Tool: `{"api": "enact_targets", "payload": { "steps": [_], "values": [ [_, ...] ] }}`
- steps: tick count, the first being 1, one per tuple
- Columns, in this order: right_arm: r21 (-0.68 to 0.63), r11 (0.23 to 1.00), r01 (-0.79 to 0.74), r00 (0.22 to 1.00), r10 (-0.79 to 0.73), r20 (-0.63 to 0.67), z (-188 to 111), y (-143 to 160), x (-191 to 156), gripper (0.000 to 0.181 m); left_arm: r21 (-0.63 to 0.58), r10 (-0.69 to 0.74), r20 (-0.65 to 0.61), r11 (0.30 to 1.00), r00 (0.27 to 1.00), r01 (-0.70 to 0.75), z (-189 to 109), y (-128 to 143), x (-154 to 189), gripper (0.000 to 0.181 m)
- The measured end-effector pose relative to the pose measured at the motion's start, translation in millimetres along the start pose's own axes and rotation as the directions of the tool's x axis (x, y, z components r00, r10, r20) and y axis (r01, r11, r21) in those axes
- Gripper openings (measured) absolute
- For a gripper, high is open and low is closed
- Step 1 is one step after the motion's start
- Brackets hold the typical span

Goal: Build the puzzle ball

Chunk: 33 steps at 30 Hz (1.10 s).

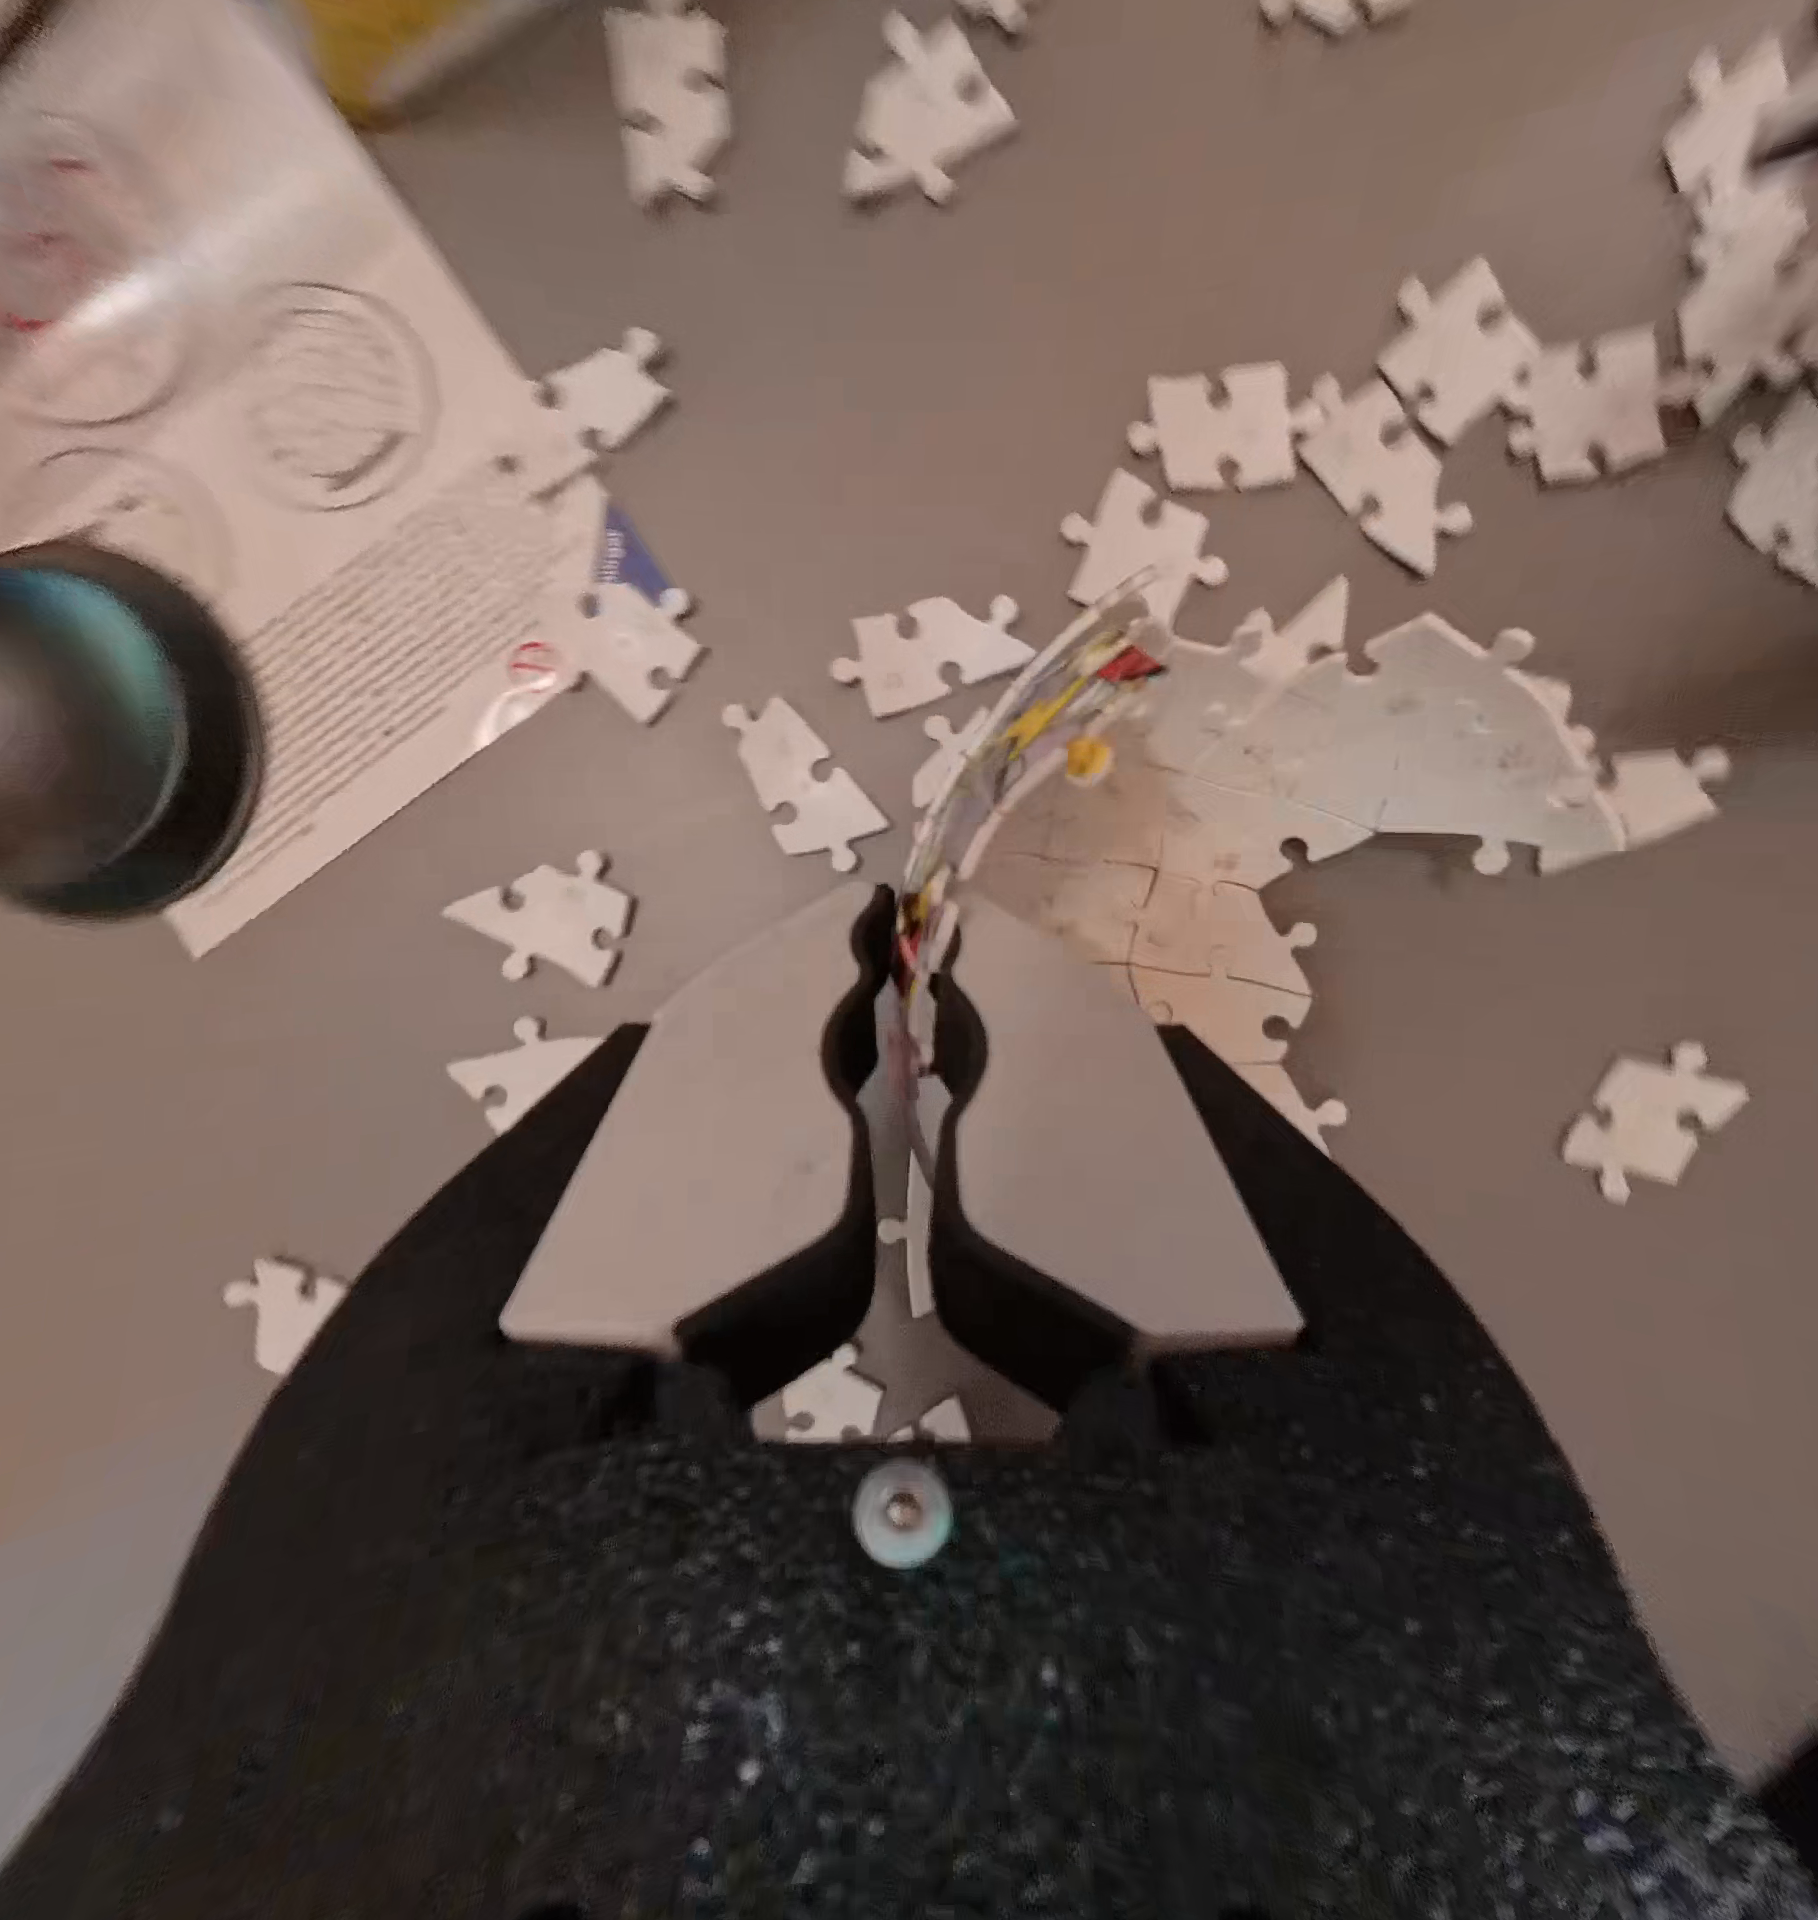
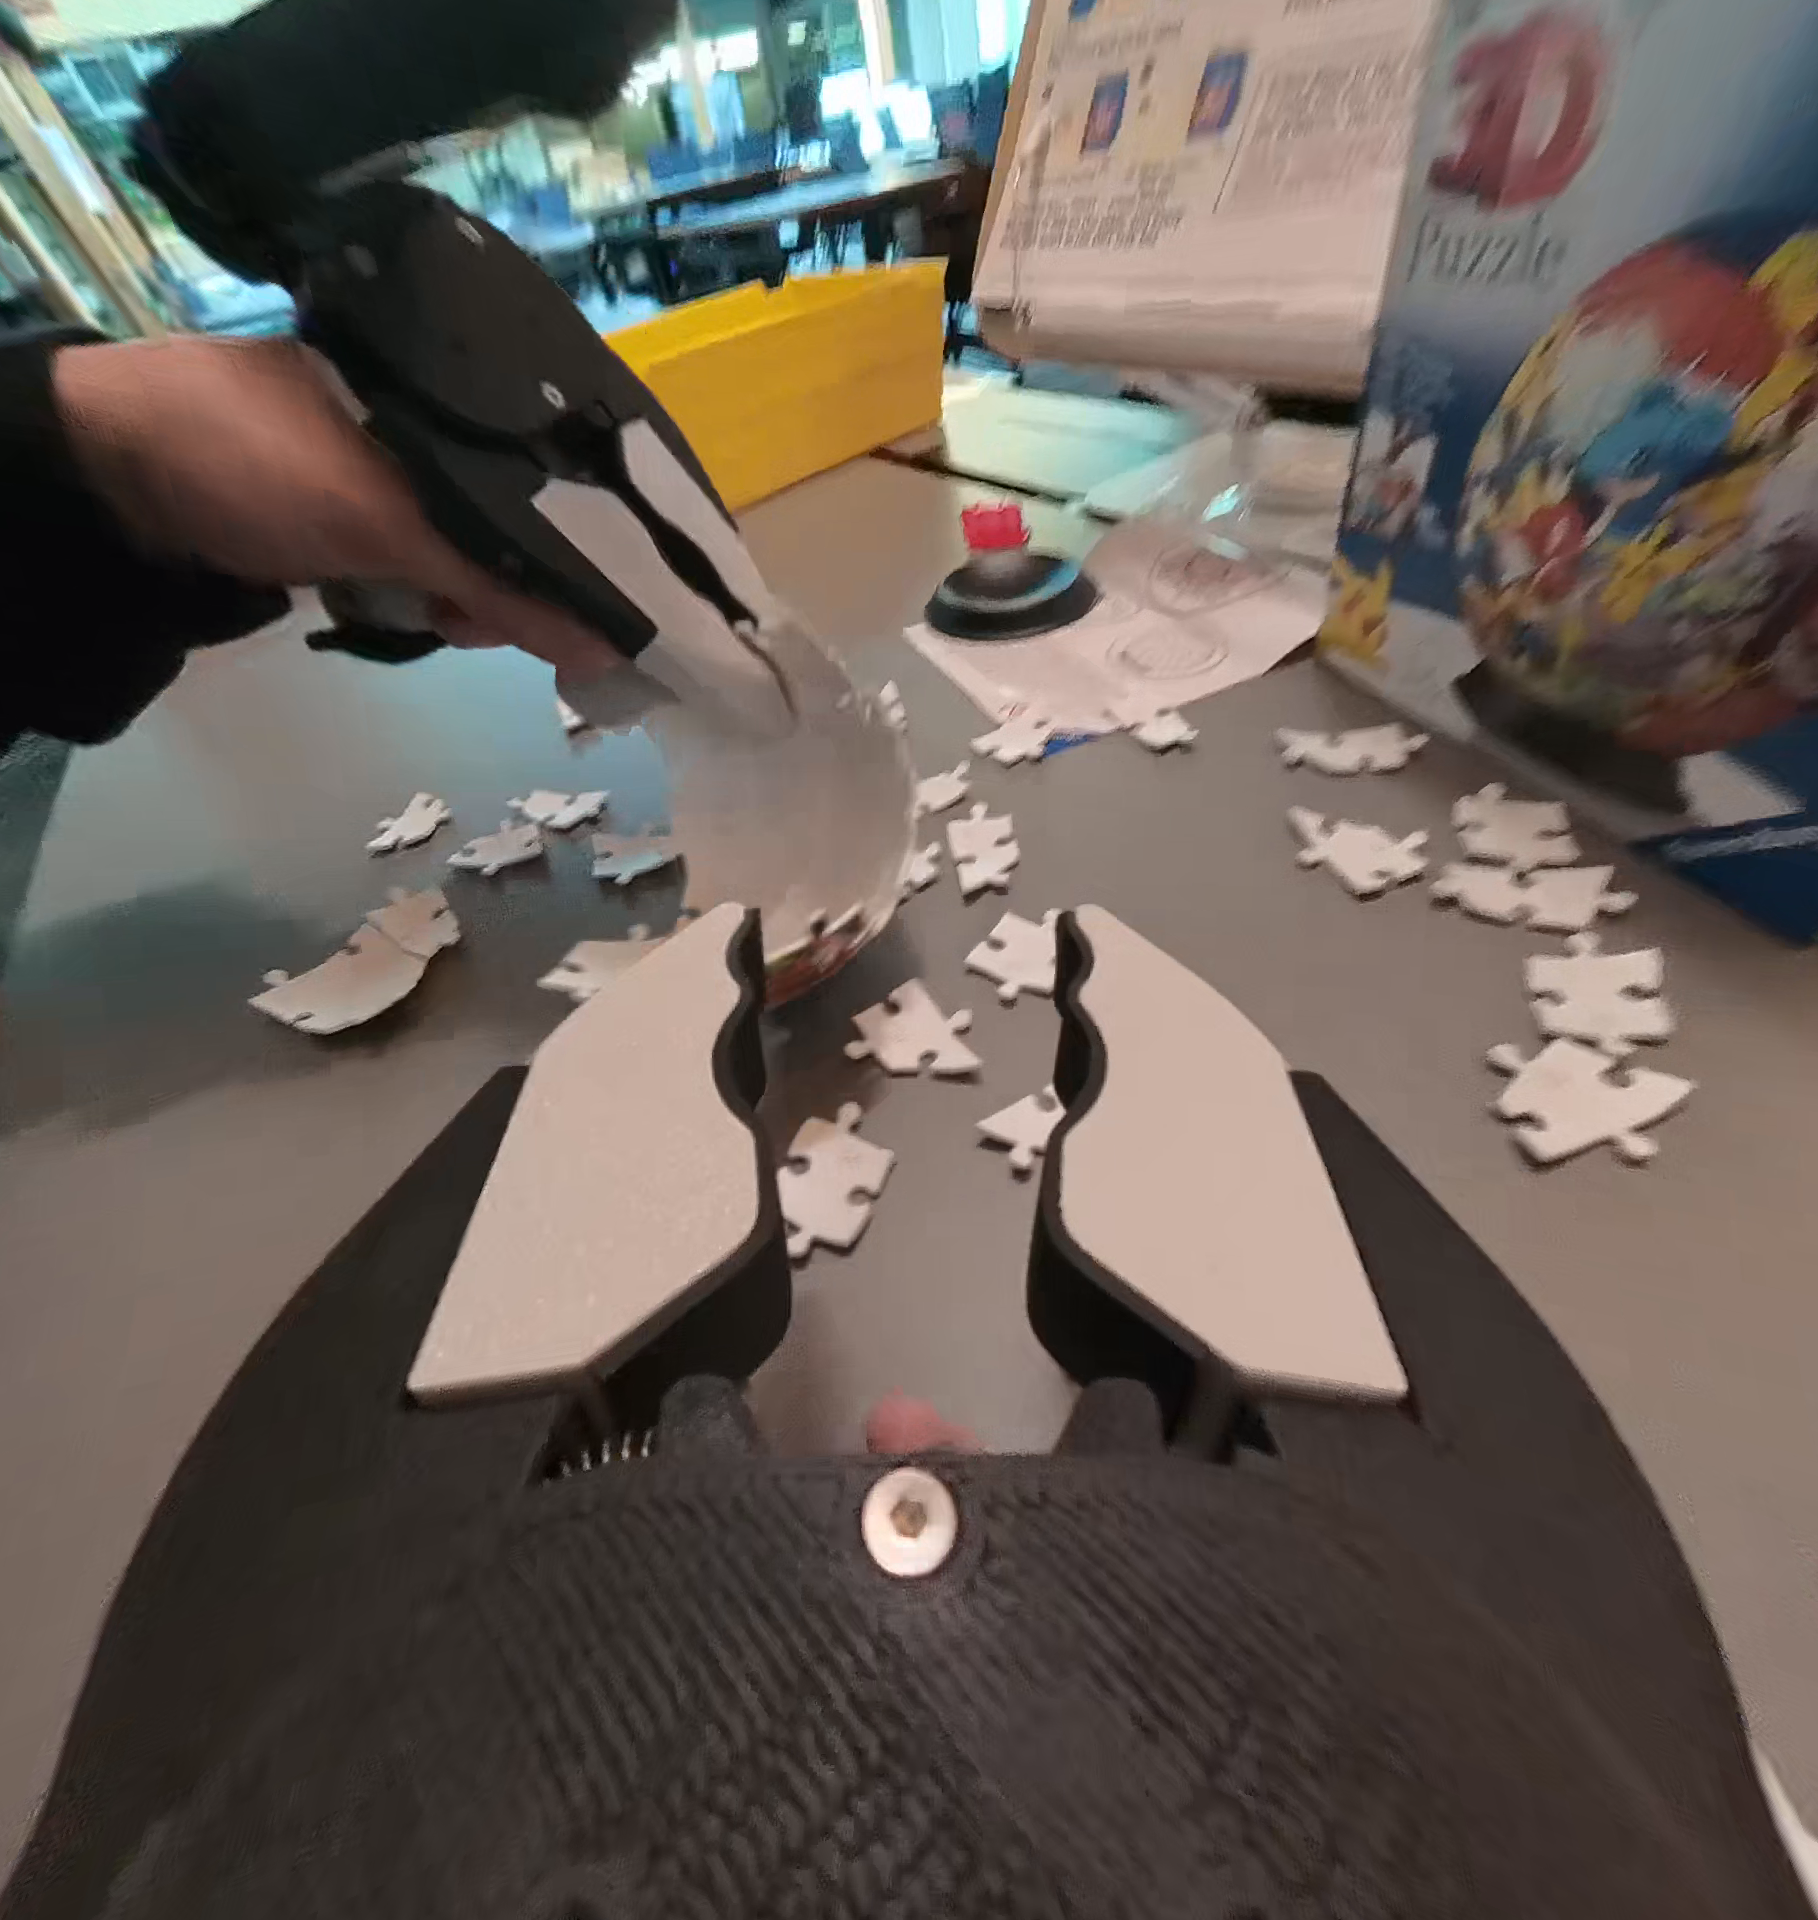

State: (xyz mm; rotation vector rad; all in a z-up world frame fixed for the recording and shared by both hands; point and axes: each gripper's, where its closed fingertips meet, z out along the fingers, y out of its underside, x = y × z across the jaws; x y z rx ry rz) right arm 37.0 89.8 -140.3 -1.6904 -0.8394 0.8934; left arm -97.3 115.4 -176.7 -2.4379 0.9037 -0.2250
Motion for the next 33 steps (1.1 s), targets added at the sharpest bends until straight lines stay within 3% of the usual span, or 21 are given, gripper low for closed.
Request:
{"api": "enact_targets", "payload": {
  "steps": [5,8,13,21,26,33],
  "values": [
    [-0.099,0.989,-0.106,0.993,0.102,-0.052,20.8,2.6,-11.3,0.054,0.26,-0.207,0.163,0.952,0.965,0.161,-14.1,7.5,-12.5,0.004],
    [-0.151,0.98,-0.126,0.991,0.117,-0.07,36.4,9.4,-20.6,0.055,0.355,-0.297,0.219,0.912,0.929,0.207,-20.2,14.3,-18.9,0.004],
    [-0.161,0.985,-0.064,0.981,0.033,-0.19,54.2,14.0,-17.4,0.051,0.457,-0.45,0.133,0.818,0.883,0.349,-22.7,19.1,-17.9,0.005],
    [-0.117,0.99,0.072,0.949,-0.104,-0.297,72.9,6.6,-12.6,0.032,0.492,-0.59,0.005,0.705,0.808,0.511,-17.9,29.0,-11.3,0.007],
    [-0.152,0.981,0.122,0.938,-0.164,-0.305,76.8,10.8,-10.7,0.011,0.48,-0.565,-0.008,0.722,0.825,0.499,-16.7,28.3,-3.4,0.01],
    [-0.212,0.96,0.185,0.916,-0.246,-0.316,73.2,11.3,0.9,0.005,0.448,-0.454,0.044,0.805,0.89,0.389,-16.6,25.5,4.4,0.022]
  ]
}}
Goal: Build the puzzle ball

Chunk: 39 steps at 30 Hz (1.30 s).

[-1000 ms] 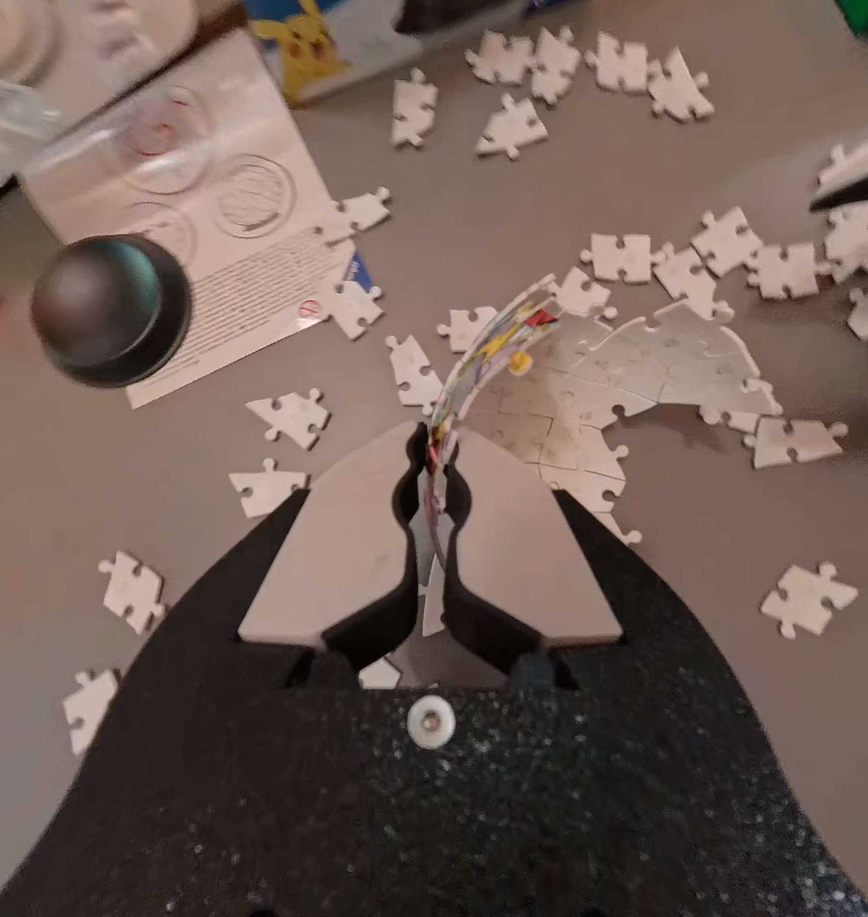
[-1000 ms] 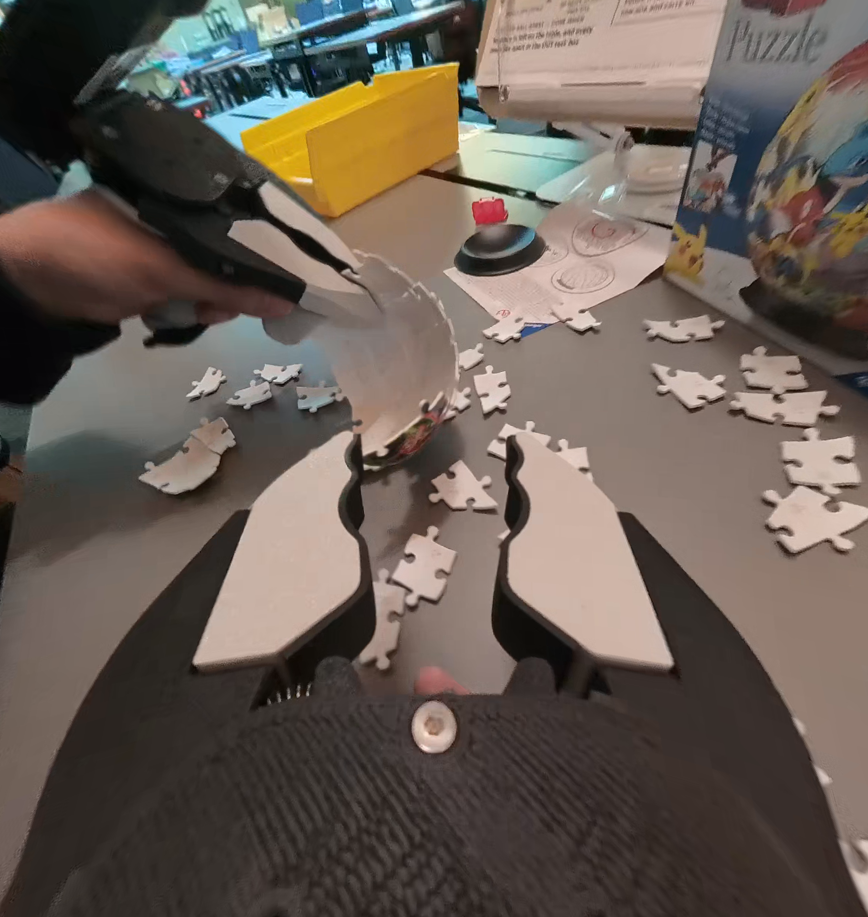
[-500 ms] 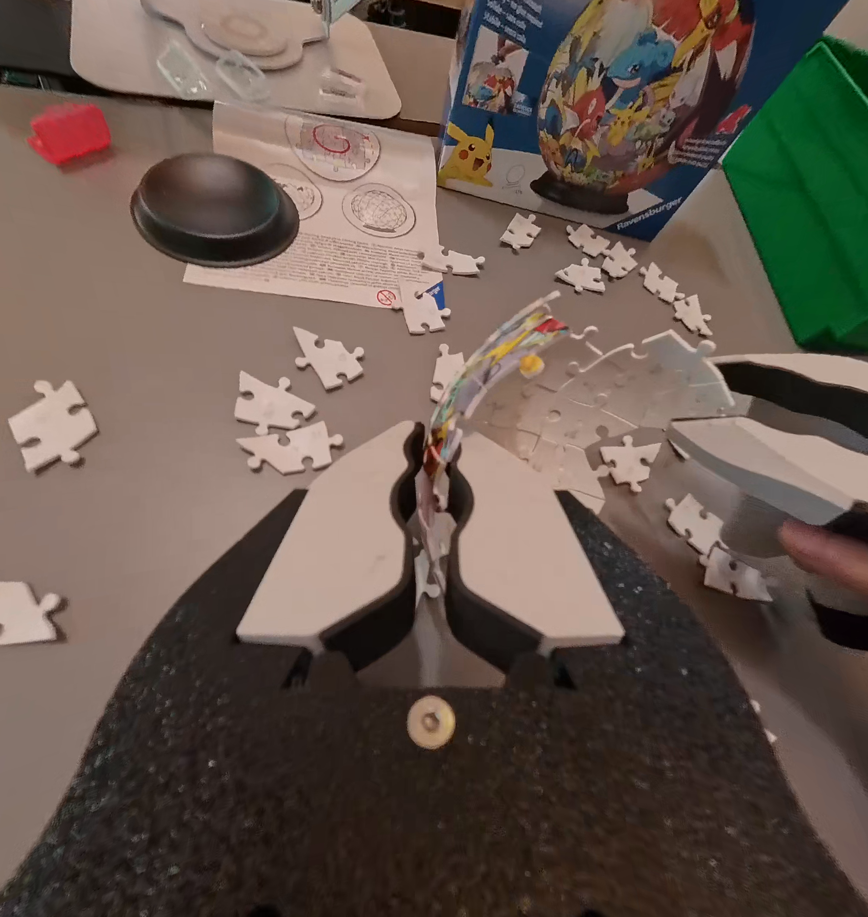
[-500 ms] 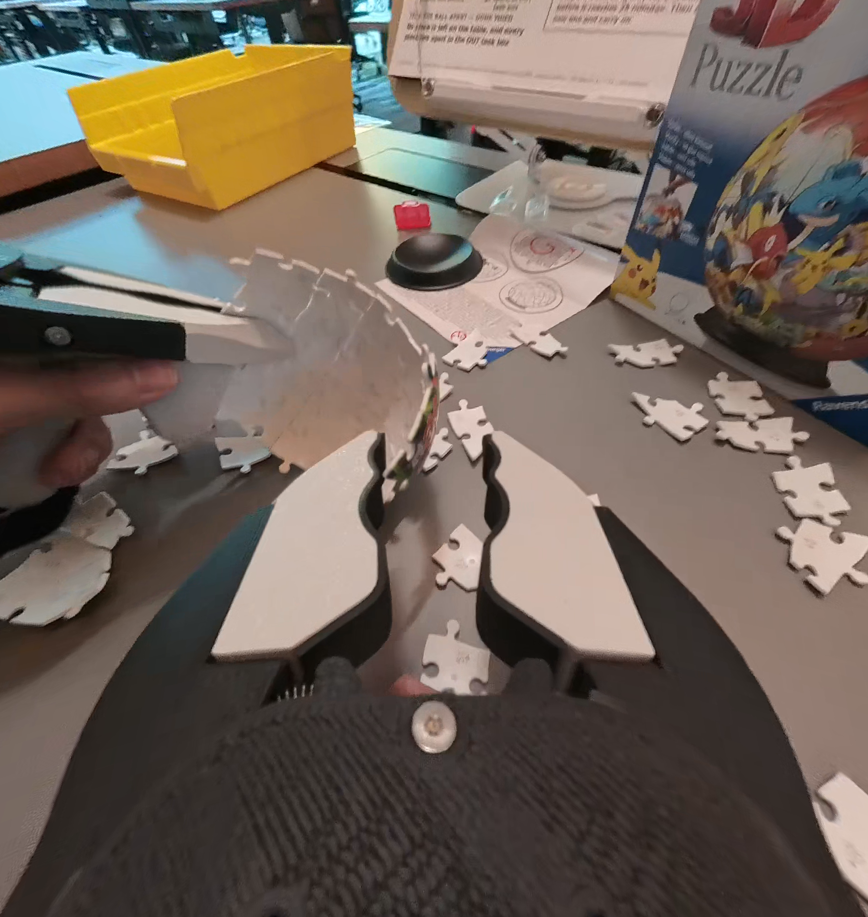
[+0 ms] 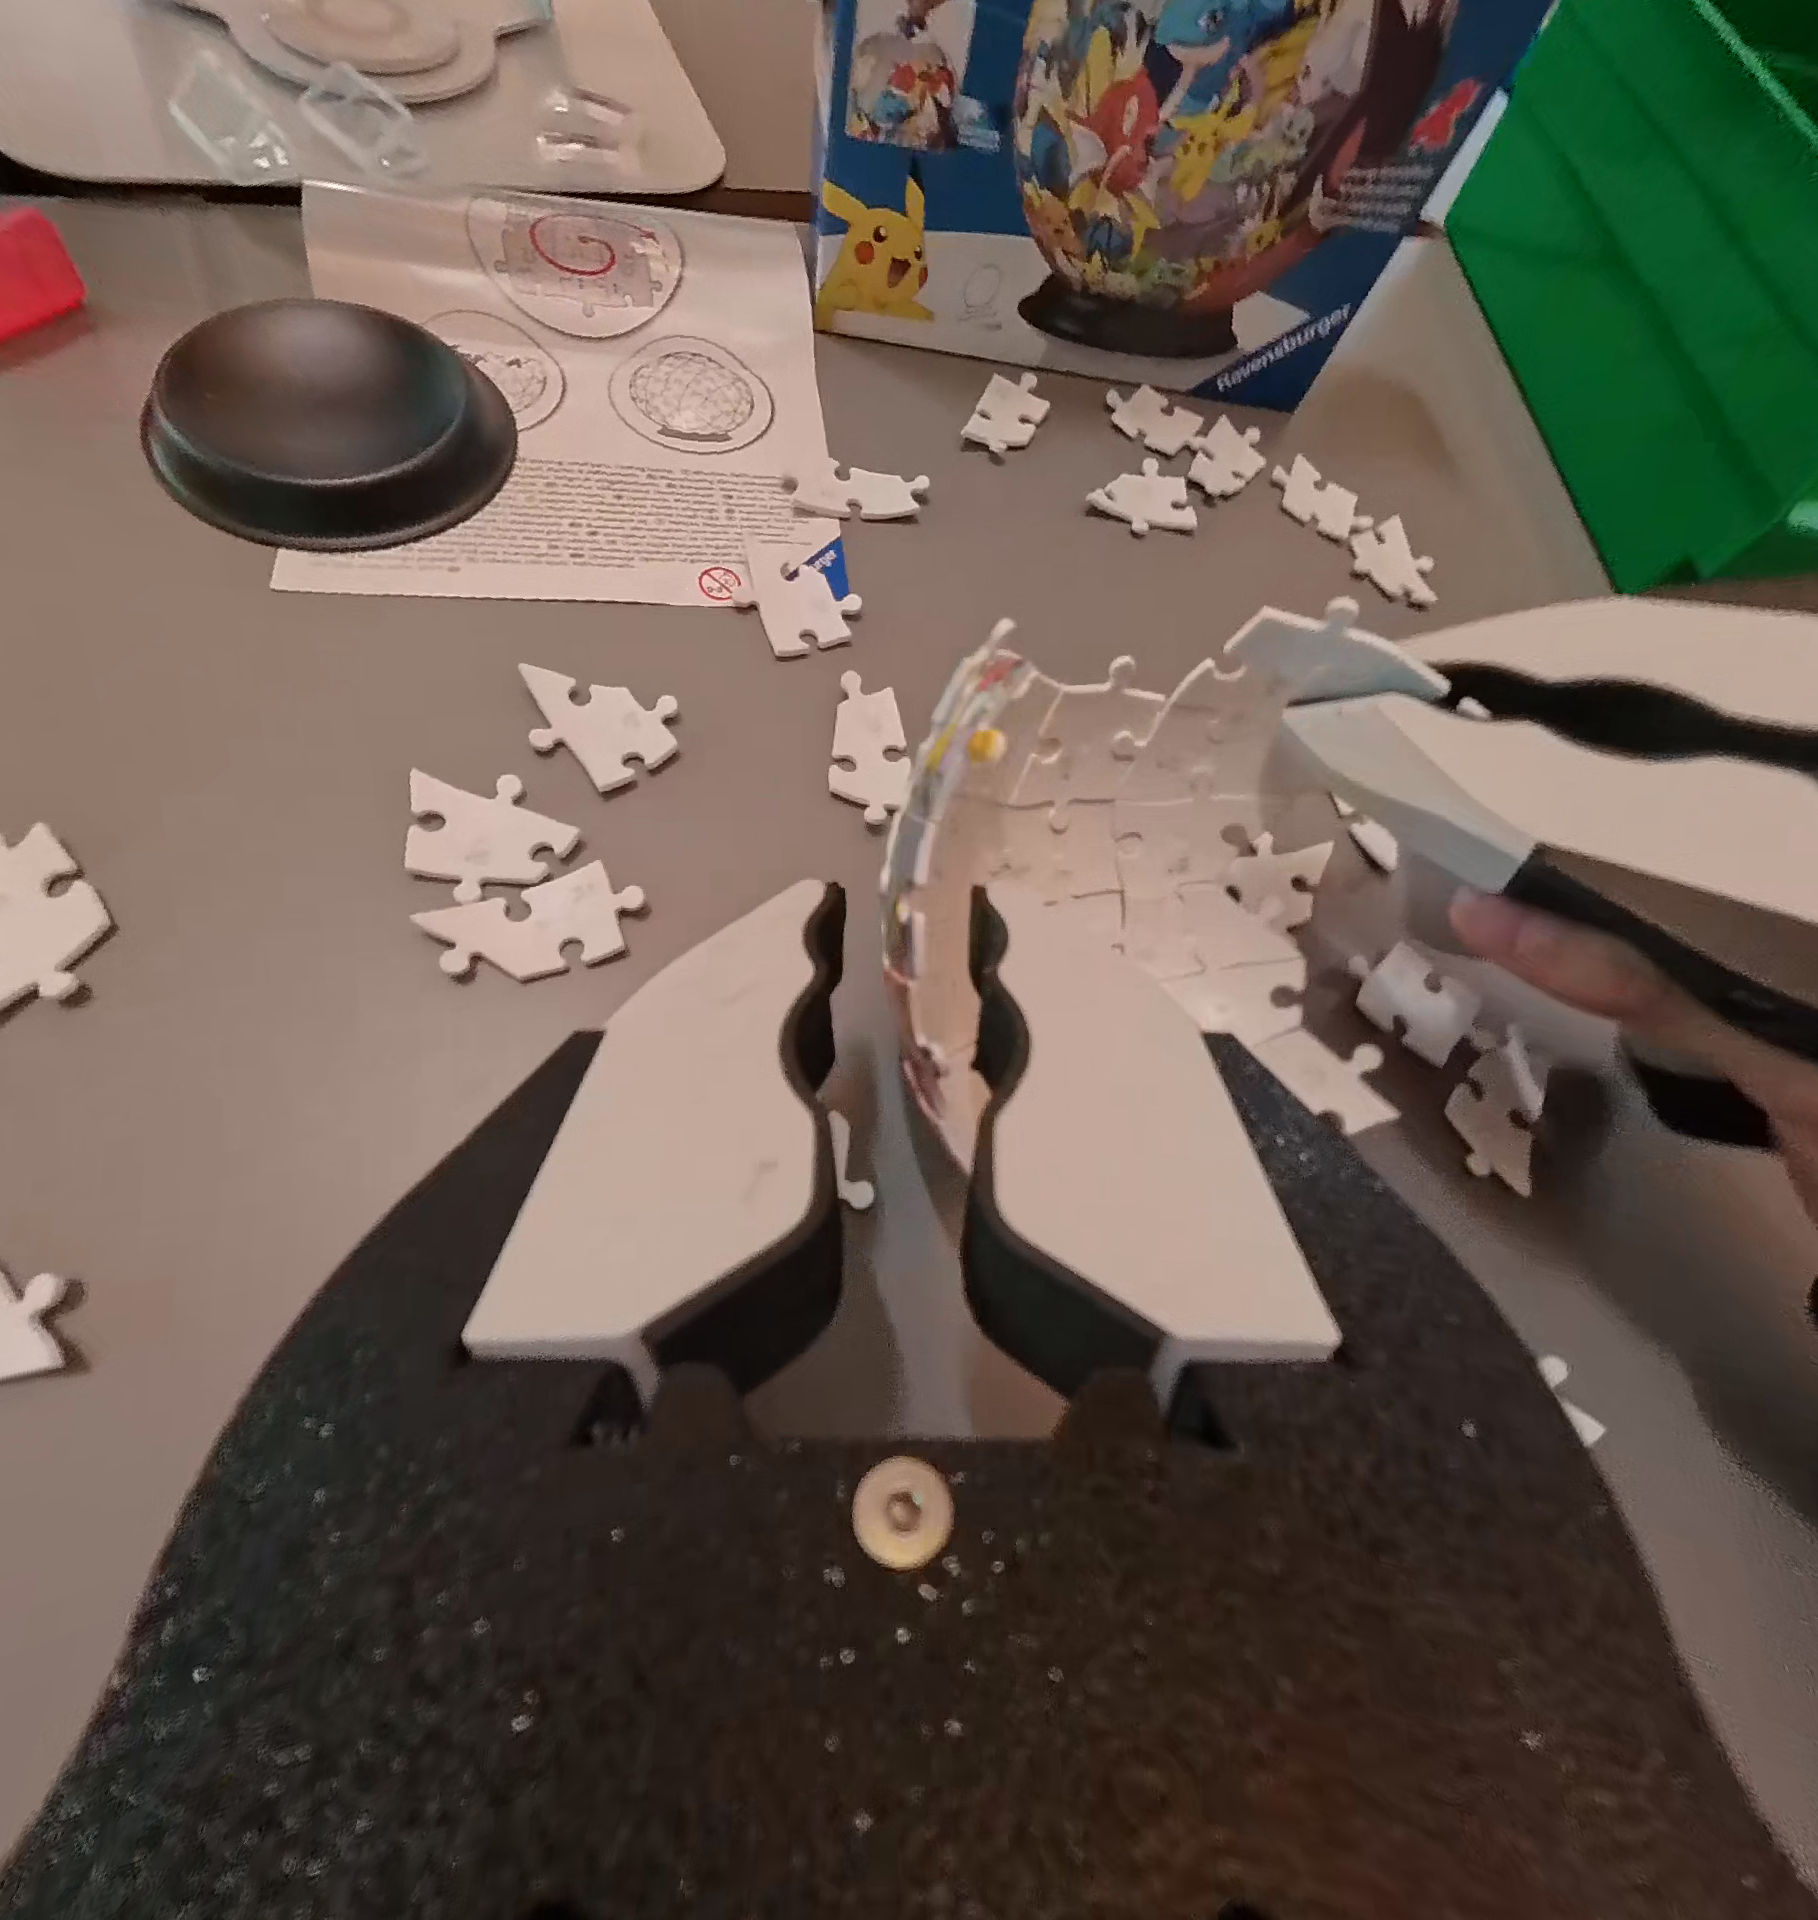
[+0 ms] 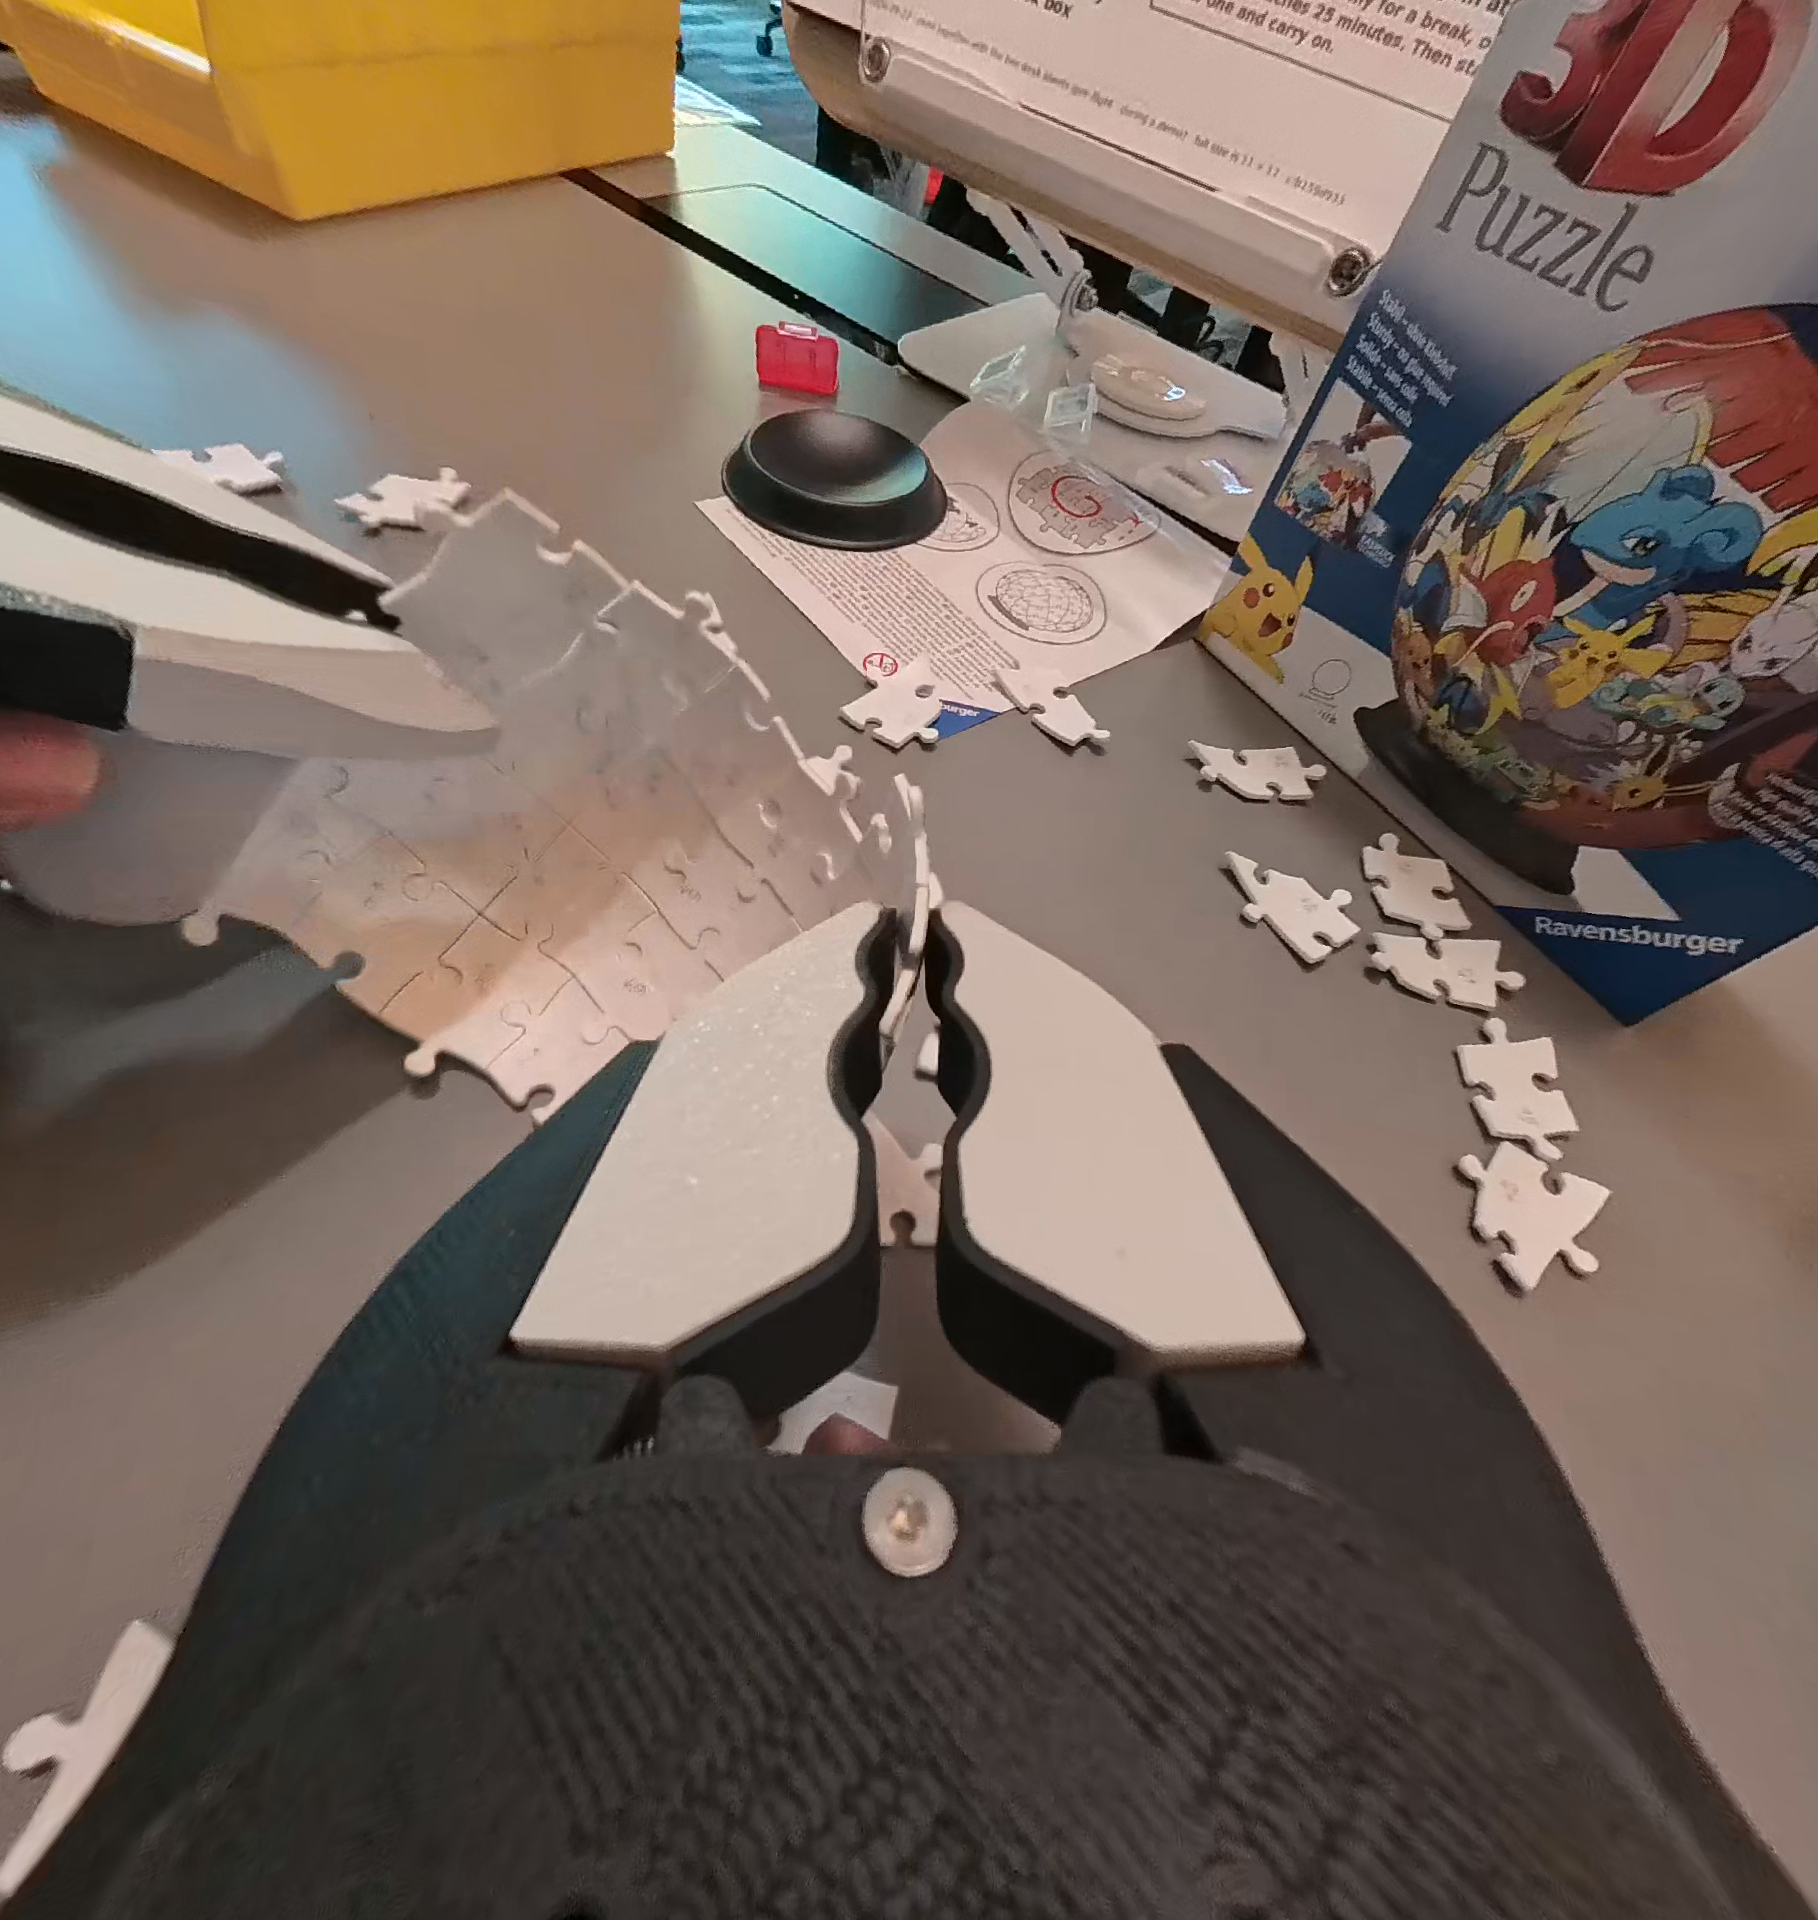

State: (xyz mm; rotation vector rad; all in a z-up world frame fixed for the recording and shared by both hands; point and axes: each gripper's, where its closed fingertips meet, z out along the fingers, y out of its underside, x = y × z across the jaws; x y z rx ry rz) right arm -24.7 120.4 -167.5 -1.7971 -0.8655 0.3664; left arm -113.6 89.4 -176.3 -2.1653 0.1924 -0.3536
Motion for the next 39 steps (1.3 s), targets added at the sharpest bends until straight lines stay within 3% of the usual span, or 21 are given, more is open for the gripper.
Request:
{"api": "enact_targets", "payload": {
  "steps": [5,13,18,21,24,29,32,35,37,39],
  "values": [
    [0.005,0.99,0.141,0.989,-0.141,-0.034,-1.3,-2.9,4.7,0.006,-0.054,0.095,-0.004,0.994,0.995,-0.095,0.5,8.0,2.4,0.031],
    [0.062,0.91,0.41,0.907,-0.4,-0.13,-8.1,-9.0,0.8,0.007,-0.078,0.193,-0.062,0.977,0.979,-0.198,-5.5,12.3,17.3,0.047],
    [0.085,0.917,0.389,0.916,-0.376,-0.137,-8.9,-3.8,2.6,0.007,0.007,0.347,0.067,0.937,0.935,-0.349,-27.6,-6.4,13.7,0.04],
    [0.092,0.928,0.36,0.929,-0.348,-0.13,-8.9,-2.2,4.7,0.008,0.1,0.502,-0.076,0.864,0.862,-0.494,-38.8,-5.3,54.3,0.008],
    [0.082,0.928,0.363,0.927,-0.351,-0.131,-7.3,-1.1,5.8,0.008,-0.005,0.604,-0.18,0.789,0.777,-0.614,-25.7,18.8,72.0,0.0],
    [0.078,0.929,0.361,0.928,-0.35,-0.129,-7.1,-0.4,6.1,0.009,-0.134,0.52,-0.305,0.806,0.798,-0.576,6.7,35.5,84.6,0.0],
    [0.069,0.928,0.365,0.927,-0.355,-0.121,-7.5,1.6,6.4,0.009,-0.206,0.493,-0.299,0.803,0.817,-0.56,21.2,43.0,76.4,0.0],
    [0.073,0.927,0.368,0.927,-0.36,-0.103,-8.9,2.7,5.9,0.011,-0.197,0.513,-0.278,0.797,0.812,-0.57,19.8,37.9,74.2,0.0],
    [0.07,0.928,0.366,0.928,-0.358,-0.104,-9.0,3.3,7.3,0.011,-0.155,0.561,-0.295,0.771,0.773,-0.618,8.7,32.9,82.8,0.009],
    [0.071,0.927,0.368,0.927,-0.36,-0.103,-8.5,3.2,7.3,0.01,-0.084,0.671,-0.338,0.677,0.66,-0.731,-2.5,35.9,91.7,0.019]
  ]
}}
